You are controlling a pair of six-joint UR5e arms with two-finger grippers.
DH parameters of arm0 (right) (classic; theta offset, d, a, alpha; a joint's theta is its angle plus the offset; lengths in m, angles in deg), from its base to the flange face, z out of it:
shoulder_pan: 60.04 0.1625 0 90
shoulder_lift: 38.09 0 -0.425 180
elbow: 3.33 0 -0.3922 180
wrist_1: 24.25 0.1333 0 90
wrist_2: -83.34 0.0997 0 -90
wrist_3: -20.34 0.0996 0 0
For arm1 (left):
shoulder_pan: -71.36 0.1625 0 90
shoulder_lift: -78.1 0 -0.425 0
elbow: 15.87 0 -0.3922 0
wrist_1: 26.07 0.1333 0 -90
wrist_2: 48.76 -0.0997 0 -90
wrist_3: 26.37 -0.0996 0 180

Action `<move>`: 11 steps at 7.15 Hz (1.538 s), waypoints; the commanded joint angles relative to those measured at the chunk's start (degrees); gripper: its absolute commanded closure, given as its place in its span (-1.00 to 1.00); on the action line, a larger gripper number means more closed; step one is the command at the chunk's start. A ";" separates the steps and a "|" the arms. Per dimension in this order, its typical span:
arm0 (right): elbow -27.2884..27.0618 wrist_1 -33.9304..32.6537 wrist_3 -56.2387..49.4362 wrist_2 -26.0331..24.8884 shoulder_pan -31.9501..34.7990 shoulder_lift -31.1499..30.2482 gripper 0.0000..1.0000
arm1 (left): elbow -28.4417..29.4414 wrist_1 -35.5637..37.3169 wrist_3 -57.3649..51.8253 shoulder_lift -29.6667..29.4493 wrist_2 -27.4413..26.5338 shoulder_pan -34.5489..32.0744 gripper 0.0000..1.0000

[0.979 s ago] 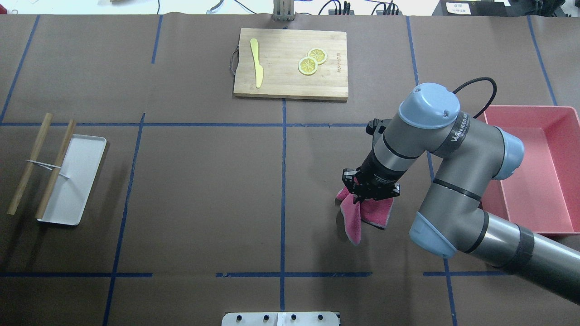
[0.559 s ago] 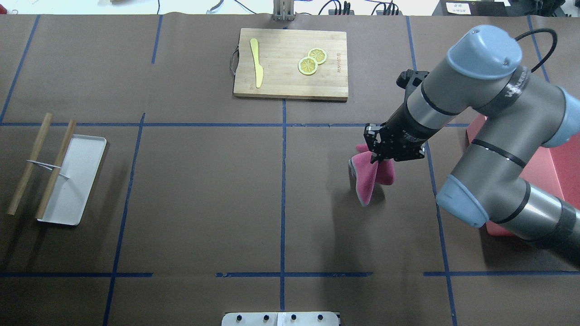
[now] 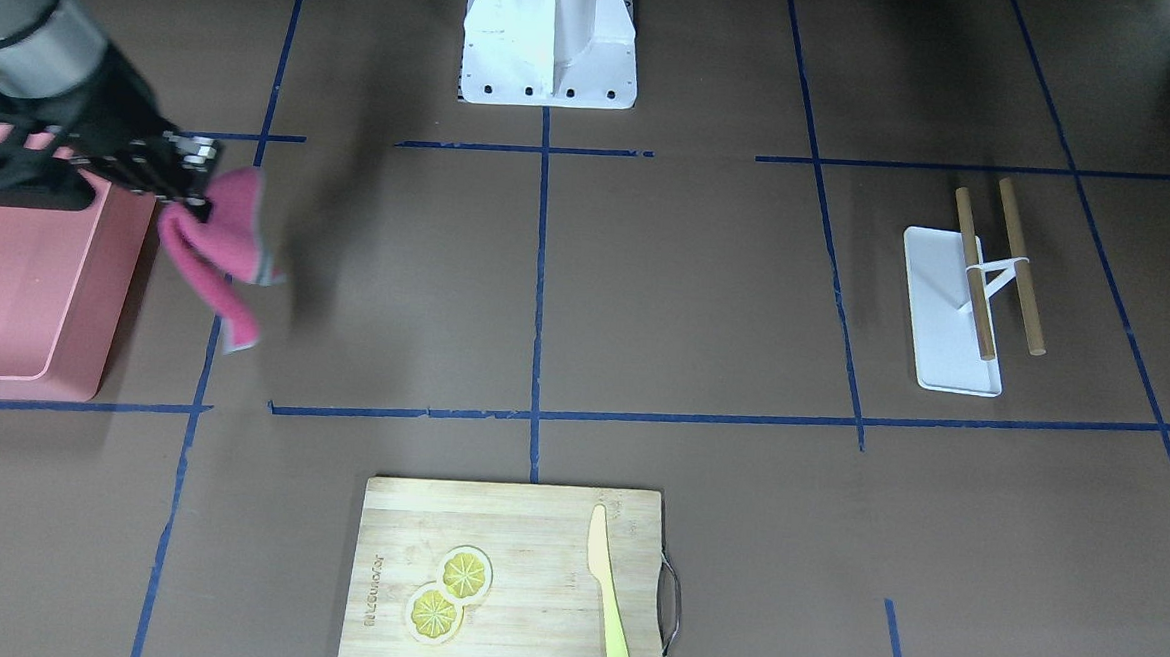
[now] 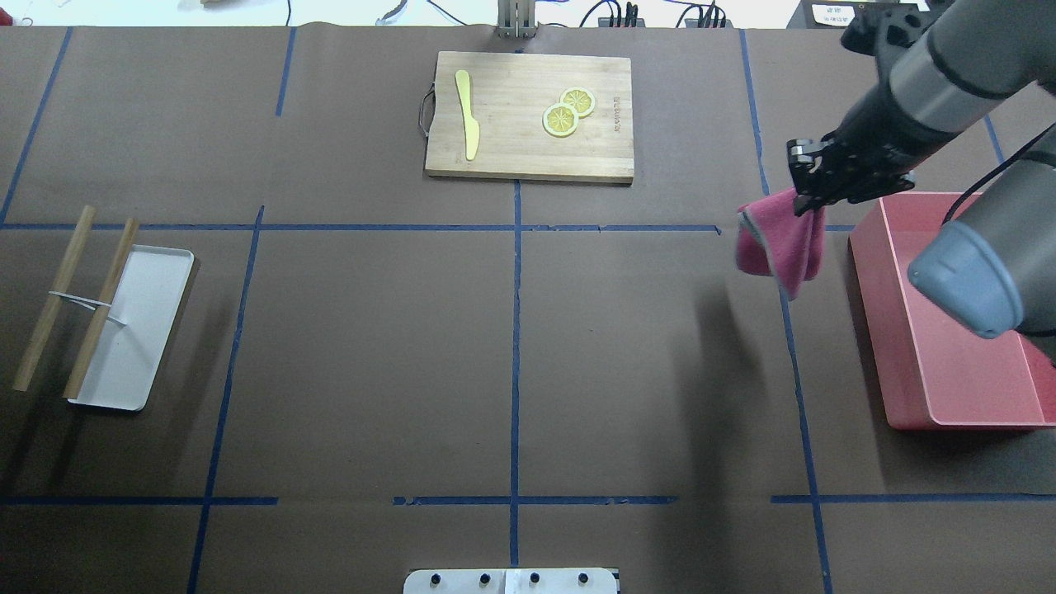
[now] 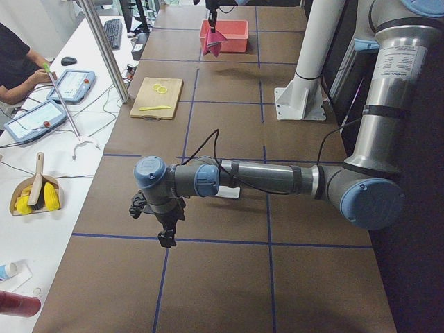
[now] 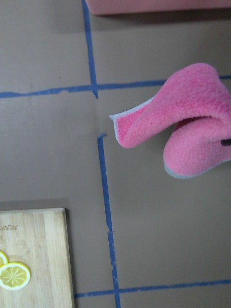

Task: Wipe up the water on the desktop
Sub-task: 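Carry the cloth to the pink bin and release it with the right gripper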

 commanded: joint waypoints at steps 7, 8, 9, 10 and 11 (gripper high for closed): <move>1.27 -2.02 -34.67 2.20 15.62 -18.54 -0.98 | 0.25 -0.18 1.66 1.32 2.87 -2.30 -1.00; 1.37 -1.93 -34.58 2.20 15.62 -18.63 -1.00 | 0.25 -0.18 1.66 1.32 2.87 -2.30 -1.00; 1.37 -1.93 -34.75 2.12 15.62 -18.72 -1.00 | 0.34 -0.18 1.66 1.24 2.87 -2.30 -1.00; 1.28 -1.93 -35.01 2.03 15.88 -18.72 -1.00 | 0.34 -0.18 1.75 1.15 2.87 -2.21 -1.00; 1.54 -1.75 -36.23 2.20 17.89 -18.89 -1.00 | 0.34 -0.18 1.84 0.89 2.87 -2.21 -1.00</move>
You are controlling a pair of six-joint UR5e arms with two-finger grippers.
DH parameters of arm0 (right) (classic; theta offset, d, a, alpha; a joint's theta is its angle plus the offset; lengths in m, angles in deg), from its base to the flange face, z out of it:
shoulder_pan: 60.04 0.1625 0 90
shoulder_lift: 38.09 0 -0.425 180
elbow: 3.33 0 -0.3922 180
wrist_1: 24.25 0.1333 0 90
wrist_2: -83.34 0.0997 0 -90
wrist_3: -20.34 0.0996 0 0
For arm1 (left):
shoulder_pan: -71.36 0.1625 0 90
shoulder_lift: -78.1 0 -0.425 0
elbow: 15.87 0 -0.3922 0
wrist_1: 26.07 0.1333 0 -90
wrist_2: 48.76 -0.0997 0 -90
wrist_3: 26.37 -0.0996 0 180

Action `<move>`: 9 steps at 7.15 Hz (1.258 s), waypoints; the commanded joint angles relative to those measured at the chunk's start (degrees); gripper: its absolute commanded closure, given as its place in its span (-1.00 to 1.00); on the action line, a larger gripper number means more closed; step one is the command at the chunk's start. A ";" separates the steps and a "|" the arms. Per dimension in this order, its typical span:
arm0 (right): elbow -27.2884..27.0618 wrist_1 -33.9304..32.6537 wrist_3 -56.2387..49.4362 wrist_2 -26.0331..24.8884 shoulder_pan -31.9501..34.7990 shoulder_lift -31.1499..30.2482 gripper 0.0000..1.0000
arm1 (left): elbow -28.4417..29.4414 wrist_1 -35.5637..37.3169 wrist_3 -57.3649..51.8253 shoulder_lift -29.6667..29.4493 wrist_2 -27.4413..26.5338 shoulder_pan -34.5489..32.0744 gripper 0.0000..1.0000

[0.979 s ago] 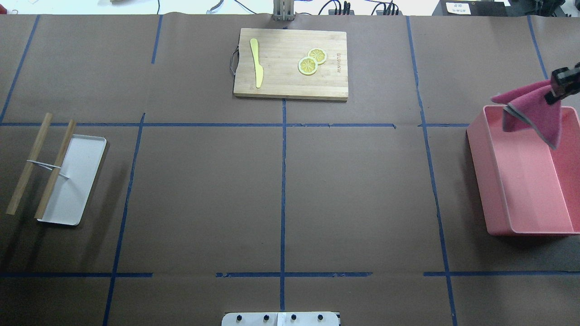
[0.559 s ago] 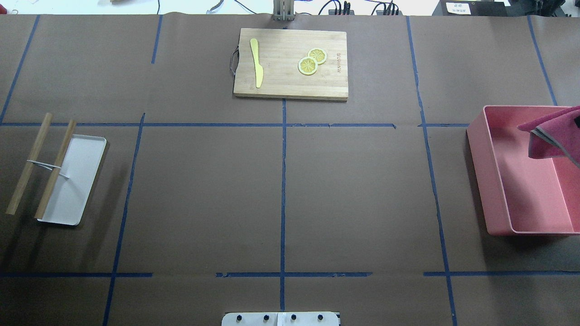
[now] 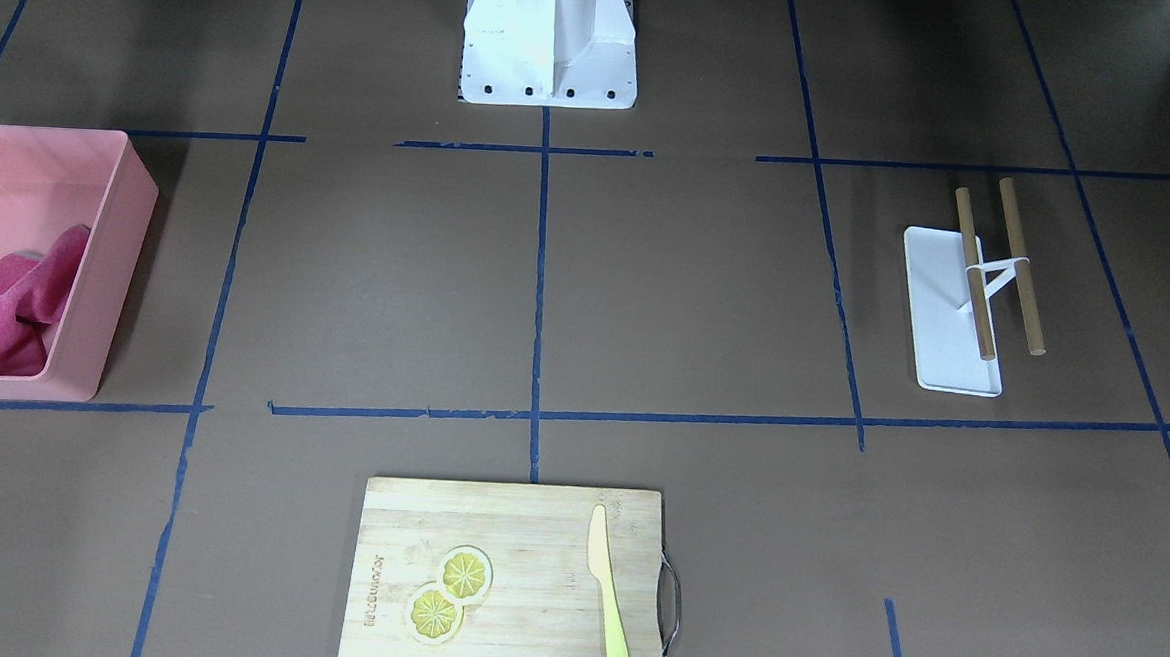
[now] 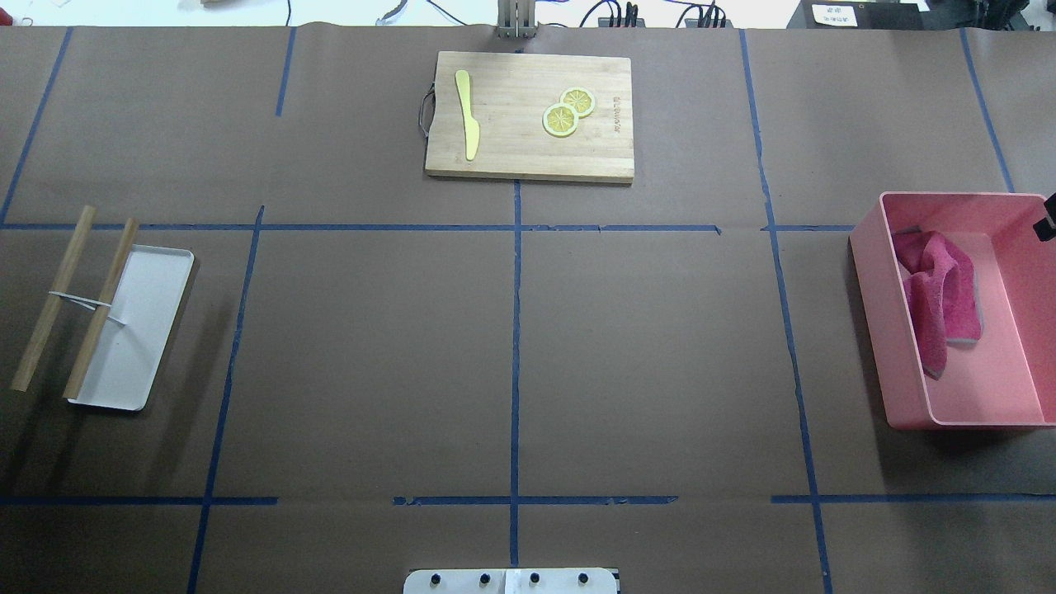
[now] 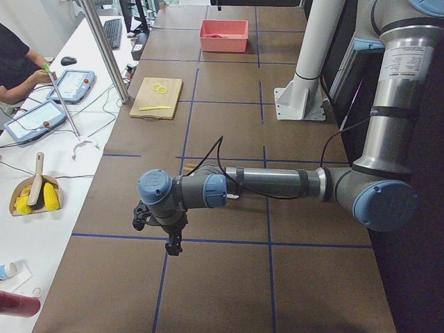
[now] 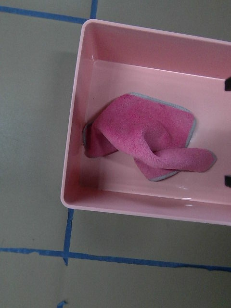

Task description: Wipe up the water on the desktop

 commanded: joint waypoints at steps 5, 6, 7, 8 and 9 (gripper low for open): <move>24.13 19.65 -23.89 5.02 15.58 -4.44 -1.00 | 0.01 0.00 0.18 -0.49 -0.09 0.04 -1.00; 25.05 21.39 -23.28 5.11 16.11 -4.54 -1.00 | 0.01 0.00 0.18 -0.49 -0.09 0.04 -1.00; 25.66 21.41 -23.27 5.02 16.38 -4.55 -1.00 | 0.01 0.00 0.09 -0.41 0.00 0.04 -1.00; 25.50 21.76 -23.27 4.85 16.73 -4.63 -1.00 | -0.08 0.00 0.09 -0.41 -0.09 0.04 -1.00; 25.41 21.94 -23.27 4.76 17.26 -4.55 -1.00 | 0.10 0.17 0.09 -0.41 -0.09 0.04 -1.00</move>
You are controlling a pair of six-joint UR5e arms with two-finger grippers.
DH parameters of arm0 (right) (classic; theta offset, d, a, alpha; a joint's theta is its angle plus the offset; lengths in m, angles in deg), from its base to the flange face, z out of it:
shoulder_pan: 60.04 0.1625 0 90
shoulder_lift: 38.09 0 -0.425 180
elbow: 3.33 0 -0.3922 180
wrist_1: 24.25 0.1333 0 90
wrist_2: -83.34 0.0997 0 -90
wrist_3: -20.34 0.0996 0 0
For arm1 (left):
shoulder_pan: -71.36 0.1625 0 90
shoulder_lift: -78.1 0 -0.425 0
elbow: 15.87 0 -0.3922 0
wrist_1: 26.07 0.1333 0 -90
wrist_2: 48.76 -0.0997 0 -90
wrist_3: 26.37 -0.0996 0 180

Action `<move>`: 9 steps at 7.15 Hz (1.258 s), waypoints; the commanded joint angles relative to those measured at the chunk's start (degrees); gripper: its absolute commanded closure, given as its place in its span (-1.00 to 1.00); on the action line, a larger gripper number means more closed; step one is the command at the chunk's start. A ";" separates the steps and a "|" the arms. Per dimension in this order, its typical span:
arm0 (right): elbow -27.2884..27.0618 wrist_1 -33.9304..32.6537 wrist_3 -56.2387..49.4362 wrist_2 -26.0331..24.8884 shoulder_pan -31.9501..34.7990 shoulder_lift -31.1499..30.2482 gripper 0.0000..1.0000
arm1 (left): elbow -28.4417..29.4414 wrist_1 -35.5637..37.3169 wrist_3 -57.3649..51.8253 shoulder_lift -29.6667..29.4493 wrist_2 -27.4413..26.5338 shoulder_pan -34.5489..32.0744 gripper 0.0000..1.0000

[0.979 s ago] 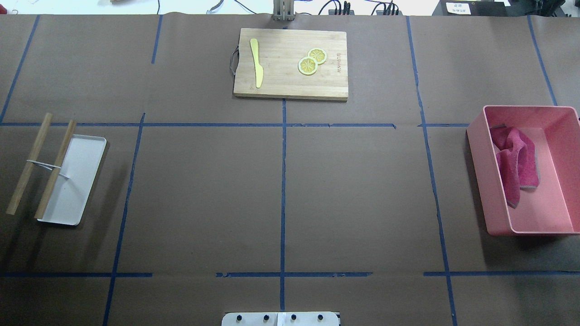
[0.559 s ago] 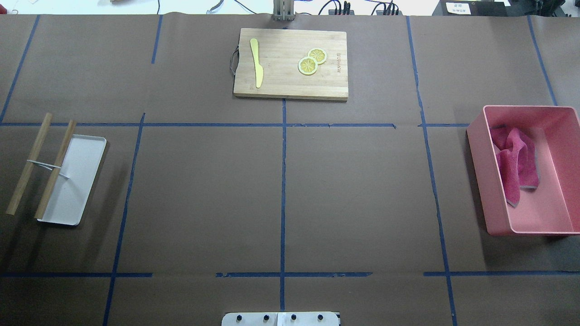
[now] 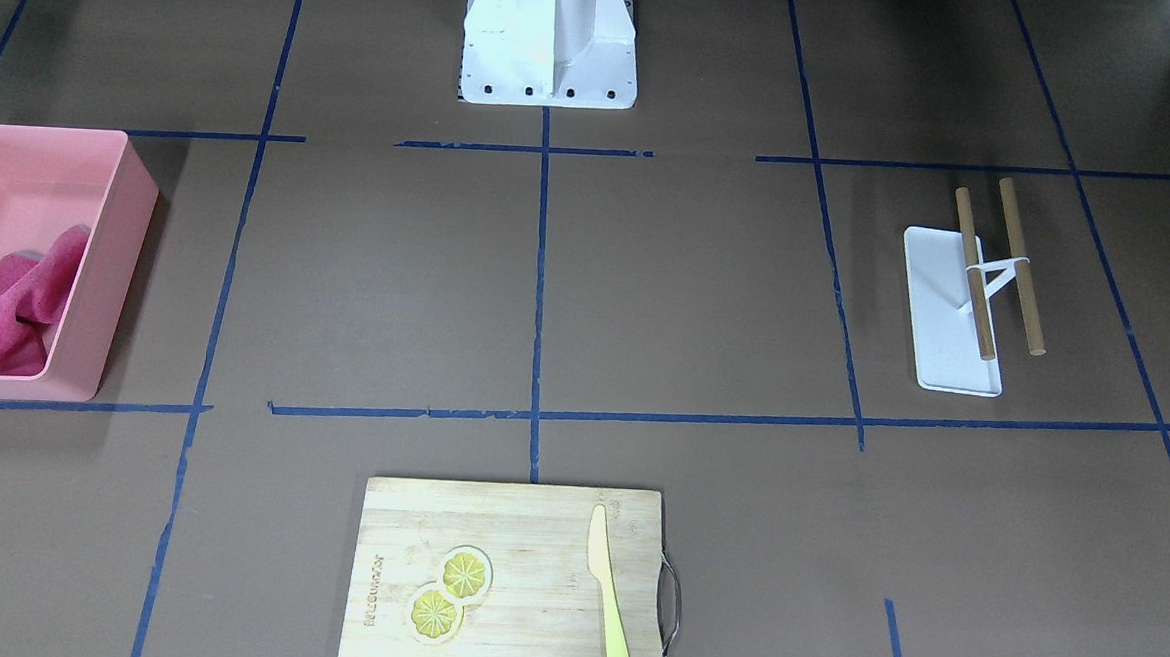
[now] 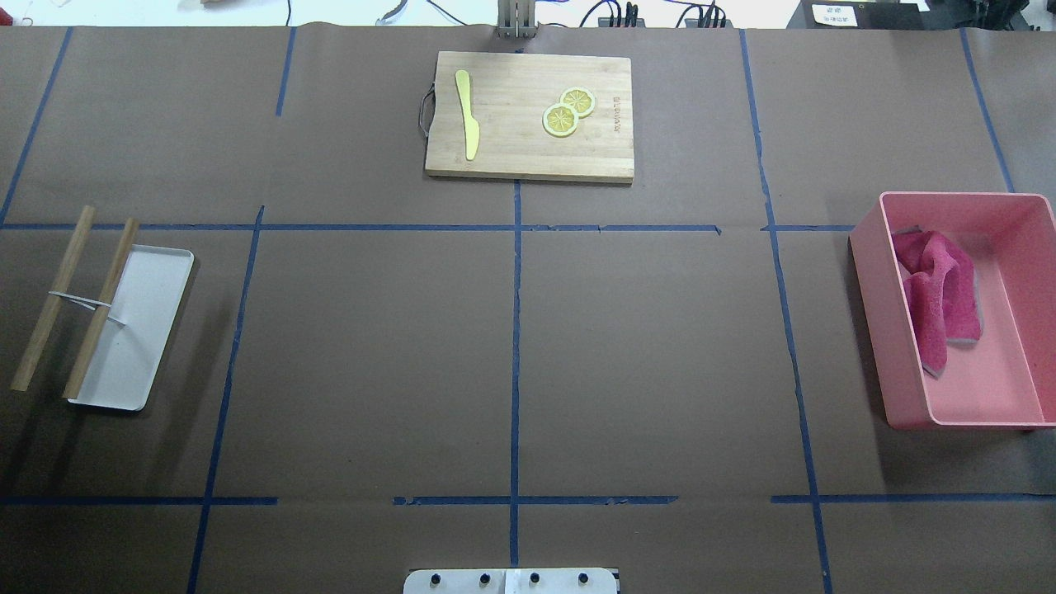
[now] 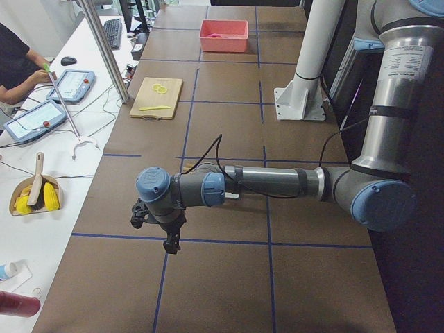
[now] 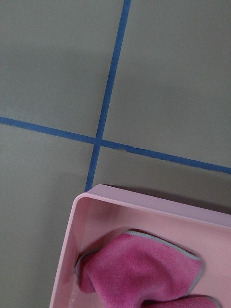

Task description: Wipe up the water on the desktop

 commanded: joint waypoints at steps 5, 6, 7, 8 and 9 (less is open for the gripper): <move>-0.01 0.30 2.74 0.22 0.59 0.00 -1.00 | 0.45 -0.04 -0.62 0.98 -0.02 0.00 -1.00; -0.01 0.30 2.74 0.40 0.59 0.00 -1.00 | 0.45 -0.04 -0.71 0.98 -0.02 0.00 -1.00; -0.01 0.30 2.74 0.40 0.59 0.00 -1.00 | 0.45 -0.04 -0.71 1.06 -0.02 0.00 -1.00; 0.16 0.30 2.83 0.22 0.59 -0.08 -1.00 | 0.45 -0.04 -0.63 1.06 -0.02 0.00 -1.00; 0.25 0.21 3.27 0.14 0.59 -0.17 -1.00 | 0.45 -0.04 -0.54 0.98 -0.02 0.00 -1.00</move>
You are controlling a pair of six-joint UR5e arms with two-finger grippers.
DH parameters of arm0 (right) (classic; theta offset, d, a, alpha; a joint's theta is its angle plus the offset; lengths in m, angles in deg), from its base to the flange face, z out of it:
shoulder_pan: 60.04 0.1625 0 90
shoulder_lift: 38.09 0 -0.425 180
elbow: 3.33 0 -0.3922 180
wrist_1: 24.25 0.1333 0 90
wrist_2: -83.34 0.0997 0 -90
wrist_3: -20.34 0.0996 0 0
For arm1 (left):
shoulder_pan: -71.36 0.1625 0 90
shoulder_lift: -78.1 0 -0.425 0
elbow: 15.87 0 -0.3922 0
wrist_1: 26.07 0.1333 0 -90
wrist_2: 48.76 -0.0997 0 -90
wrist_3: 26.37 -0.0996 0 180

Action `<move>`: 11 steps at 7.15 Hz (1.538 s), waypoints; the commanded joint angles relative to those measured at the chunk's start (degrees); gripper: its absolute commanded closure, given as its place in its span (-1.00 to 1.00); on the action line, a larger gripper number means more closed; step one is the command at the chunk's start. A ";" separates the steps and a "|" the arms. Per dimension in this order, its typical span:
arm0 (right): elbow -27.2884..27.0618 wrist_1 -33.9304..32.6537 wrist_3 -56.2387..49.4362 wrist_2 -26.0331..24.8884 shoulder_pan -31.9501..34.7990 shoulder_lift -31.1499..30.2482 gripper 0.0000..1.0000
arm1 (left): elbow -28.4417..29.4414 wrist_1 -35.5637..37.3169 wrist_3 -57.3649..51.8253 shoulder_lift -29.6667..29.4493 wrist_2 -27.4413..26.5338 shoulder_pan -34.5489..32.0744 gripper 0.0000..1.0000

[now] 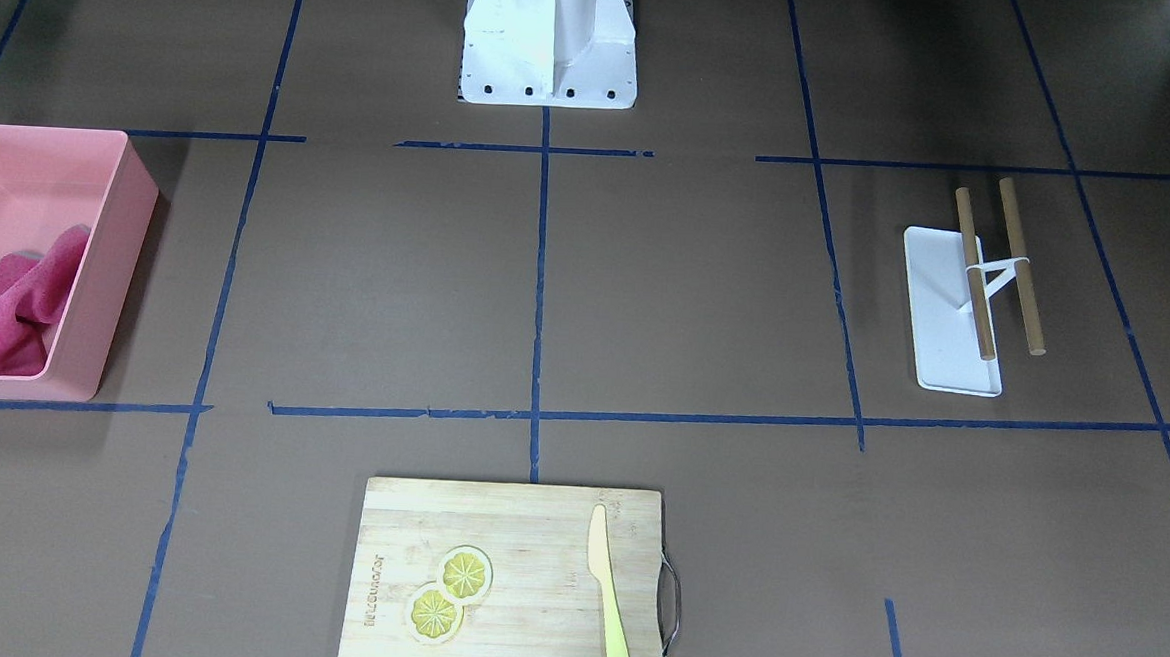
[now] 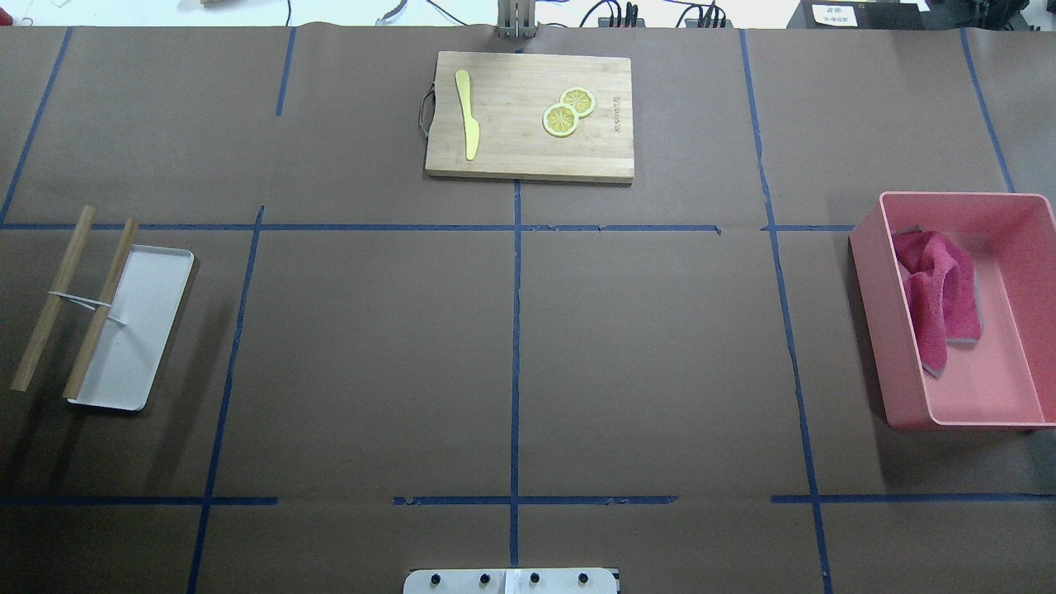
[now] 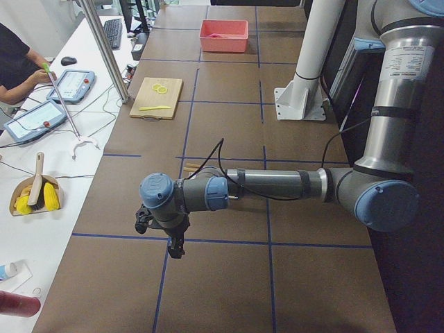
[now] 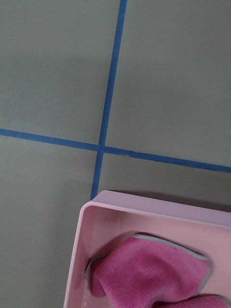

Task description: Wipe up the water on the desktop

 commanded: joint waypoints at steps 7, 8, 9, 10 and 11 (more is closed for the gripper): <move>-0.05 0.28 5.99 -0.47 0.00 0.08 -1.00 | 0.00 0.00 0.27 -0.06 0.00 0.00 -1.00; -0.05 0.28 6.08 -0.47 0.00 0.00 -1.00 | 0.09 0.00 0.27 -0.06 -0.09 0.00 -1.00; -0.05 0.28 6.08 -0.47 0.00 0.00 -1.00 | 0.00 0.00 0.27 -0.06 -0.09 0.00 -1.00; -0.05 0.28 6.08 -0.47 0.00 0.00 -1.00 | 0.09 0.00 0.27 -0.06 -0.09 0.00 -1.00; -0.05 0.28 6.08 -0.47 0.00 0.08 -1.00 | 0.00 0.00 0.27 -0.06 -0.09 0.00 -1.00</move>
